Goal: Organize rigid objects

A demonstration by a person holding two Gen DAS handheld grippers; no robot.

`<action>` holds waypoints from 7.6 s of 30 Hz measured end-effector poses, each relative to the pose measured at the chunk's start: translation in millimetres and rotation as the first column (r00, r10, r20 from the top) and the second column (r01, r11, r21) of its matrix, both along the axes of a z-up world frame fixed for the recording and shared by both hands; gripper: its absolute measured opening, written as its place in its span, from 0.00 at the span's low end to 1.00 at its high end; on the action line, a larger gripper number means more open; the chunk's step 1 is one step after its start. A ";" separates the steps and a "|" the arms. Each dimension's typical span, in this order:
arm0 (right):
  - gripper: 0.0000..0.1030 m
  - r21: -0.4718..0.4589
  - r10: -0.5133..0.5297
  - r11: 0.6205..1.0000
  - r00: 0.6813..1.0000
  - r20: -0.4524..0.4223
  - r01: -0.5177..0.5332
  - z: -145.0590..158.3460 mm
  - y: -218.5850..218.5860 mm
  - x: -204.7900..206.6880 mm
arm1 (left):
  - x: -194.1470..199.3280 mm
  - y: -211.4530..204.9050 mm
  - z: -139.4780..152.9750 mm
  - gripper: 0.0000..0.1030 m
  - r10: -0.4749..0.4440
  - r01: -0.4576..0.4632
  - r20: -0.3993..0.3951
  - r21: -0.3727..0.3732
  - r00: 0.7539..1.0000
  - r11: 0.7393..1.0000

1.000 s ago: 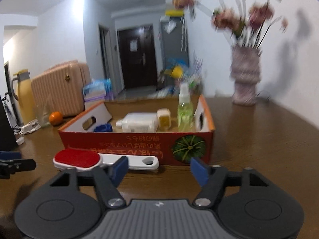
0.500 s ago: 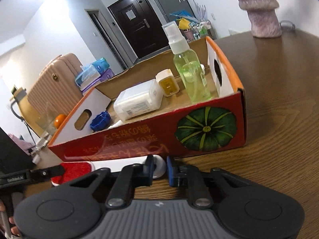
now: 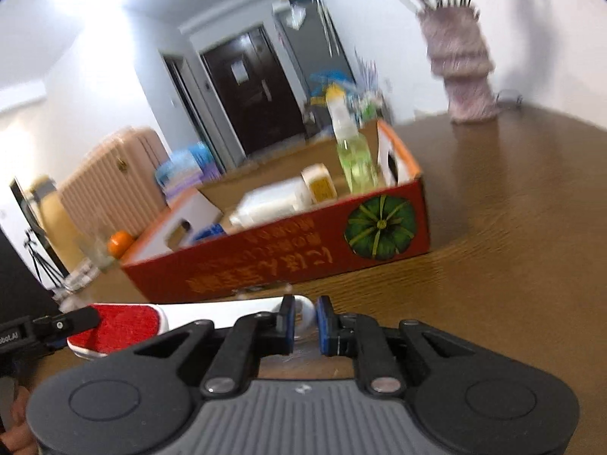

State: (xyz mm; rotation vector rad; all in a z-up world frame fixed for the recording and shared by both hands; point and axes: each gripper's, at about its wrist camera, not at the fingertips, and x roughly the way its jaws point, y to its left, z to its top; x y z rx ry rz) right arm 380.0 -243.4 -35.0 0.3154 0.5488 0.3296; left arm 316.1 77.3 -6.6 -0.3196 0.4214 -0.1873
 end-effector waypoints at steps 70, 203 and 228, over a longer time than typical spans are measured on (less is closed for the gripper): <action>0.41 -0.272 -0.093 0.958 0.996 0.010 0.092 -13.0 57.5 181.7 | 201.8 -38.4 -27.7 0.77 -0.061 0.081 -0.087 0.259 0.994 0.962; 1.00 -0.193 -0.039 0.974 0.926 0.375 0.120 53.5 34.1 -350.4 | -313.2 -62.2 25.9 1.00 0.018 -0.111 0.290 0.305 0.957 0.946; 1.00 -0.198 -0.045 0.972 0.931 0.362 0.125 51.5 36.2 -346.4 | -315.2 -64.1 25.3 1.00 0.008 -0.108 0.299 0.319 0.954 0.941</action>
